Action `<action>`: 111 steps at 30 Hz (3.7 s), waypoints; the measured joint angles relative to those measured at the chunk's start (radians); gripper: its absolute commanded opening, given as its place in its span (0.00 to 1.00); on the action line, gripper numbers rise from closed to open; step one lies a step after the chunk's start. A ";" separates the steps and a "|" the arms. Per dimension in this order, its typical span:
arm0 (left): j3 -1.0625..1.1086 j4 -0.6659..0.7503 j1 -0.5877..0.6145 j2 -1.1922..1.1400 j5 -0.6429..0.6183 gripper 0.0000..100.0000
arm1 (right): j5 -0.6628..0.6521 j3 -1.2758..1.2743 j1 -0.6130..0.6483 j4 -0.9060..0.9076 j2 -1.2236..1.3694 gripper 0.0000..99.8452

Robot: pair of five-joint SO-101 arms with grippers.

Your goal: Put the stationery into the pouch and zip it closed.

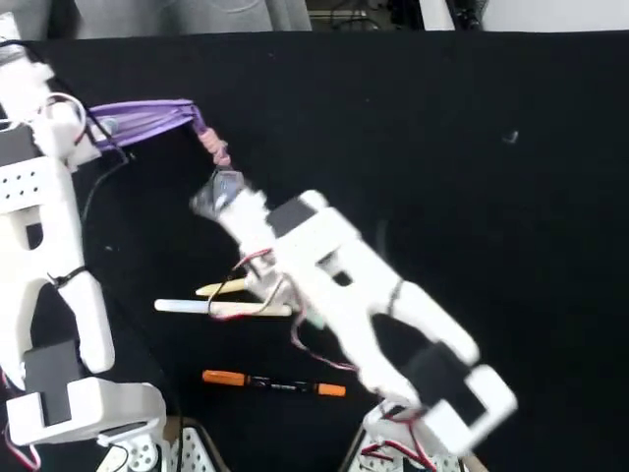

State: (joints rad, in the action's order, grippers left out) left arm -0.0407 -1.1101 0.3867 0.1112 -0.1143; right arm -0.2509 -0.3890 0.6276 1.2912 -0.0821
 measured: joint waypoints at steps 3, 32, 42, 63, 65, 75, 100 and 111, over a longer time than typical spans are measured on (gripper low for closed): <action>0.000 -0.029 -0.034 0.000 0.000 0.03 | 0.000 0.014 -0.037 -0.021 -0.138 0.02; -0.100 -0.269 -0.198 0.000 -0.018 0.03 | 0.002 -0.764 0.089 -1.659 -0.819 0.02; -0.198 -0.400 -0.236 0.000 -0.040 0.03 | 0.002 -0.833 0.089 -1.936 -0.822 0.01; -0.207 -0.417 -0.279 0.000 -0.043 0.03 | 0.005 -0.812 0.012 -2.311 -0.299 0.02; -0.207 -0.417 -0.279 0.000 -0.043 0.03 | 0.003 -0.799 -0.006 -2.305 -0.238 0.08; -0.207 -0.407 -0.259 0.000 -0.044 0.03 | 0.233 -0.795 -0.026 -2.305 -0.196 0.17; -0.138 -0.236 -0.127 0.002 -0.046 0.03 | 0.058 -0.555 0.021 -0.583 -1.183 0.14; -0.137 -0.172 -0.028 0.000 -0.044 0.03 | -0.048 -0.514 0.184 -0.133 -1.126 0.21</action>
State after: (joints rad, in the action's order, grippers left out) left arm -0.1772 -1.2820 0.3590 0.1112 -0.1588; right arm -0.2984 -0.9030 0.8117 1.1577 -1.2083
